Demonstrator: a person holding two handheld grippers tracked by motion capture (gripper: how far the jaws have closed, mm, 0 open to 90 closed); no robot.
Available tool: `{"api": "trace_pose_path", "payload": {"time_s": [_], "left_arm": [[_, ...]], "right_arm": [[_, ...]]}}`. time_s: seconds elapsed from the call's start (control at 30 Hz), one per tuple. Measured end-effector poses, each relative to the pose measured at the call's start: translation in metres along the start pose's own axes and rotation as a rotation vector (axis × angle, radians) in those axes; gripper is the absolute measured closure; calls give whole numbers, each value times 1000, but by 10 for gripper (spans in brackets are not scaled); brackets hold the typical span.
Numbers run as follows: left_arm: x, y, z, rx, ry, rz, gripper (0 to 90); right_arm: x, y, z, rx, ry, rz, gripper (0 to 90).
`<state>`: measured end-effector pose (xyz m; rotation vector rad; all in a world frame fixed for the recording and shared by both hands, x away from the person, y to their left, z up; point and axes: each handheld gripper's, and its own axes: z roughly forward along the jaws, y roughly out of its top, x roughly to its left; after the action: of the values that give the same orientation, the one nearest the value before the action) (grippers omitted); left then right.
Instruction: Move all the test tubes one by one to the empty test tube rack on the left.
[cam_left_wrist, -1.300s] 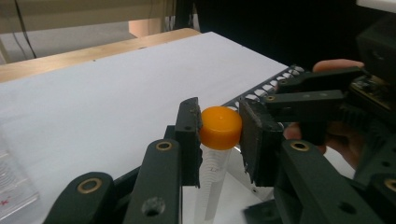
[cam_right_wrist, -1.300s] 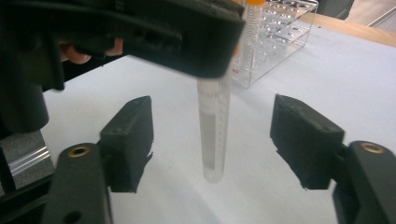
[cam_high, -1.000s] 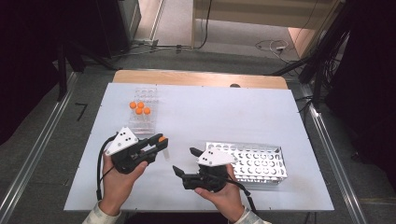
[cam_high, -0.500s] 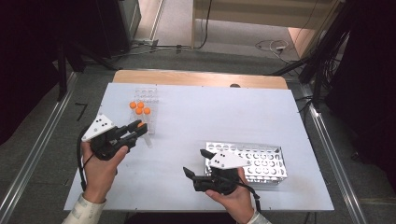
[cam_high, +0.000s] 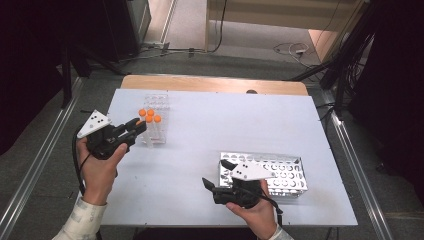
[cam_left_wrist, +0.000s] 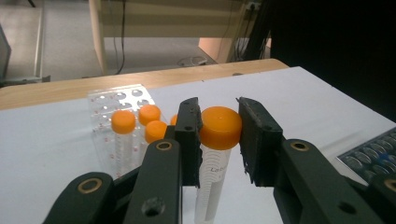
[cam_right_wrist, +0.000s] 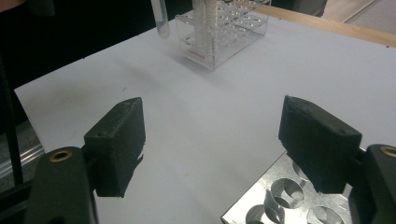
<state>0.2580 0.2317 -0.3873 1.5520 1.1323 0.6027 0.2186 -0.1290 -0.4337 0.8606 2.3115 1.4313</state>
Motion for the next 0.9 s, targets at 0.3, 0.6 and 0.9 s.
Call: {"api": "trace_pose_path", "payload": {"time_s": [0.3, 0.6, 0.9], "left_arm": [[15, 14, 10, -16, 80, 8, 706], [26, 21, 22, -41, 140, 5, 705], [27, 16, 33, -46, 170, 29, 705]], "right_arm": [[-3, 0, -2, -8, -2, 6, 215], [-5, 0, -3, -11, -2, 10, 215], [-6, 0, -4, -13, -1, 14, 216]]}}
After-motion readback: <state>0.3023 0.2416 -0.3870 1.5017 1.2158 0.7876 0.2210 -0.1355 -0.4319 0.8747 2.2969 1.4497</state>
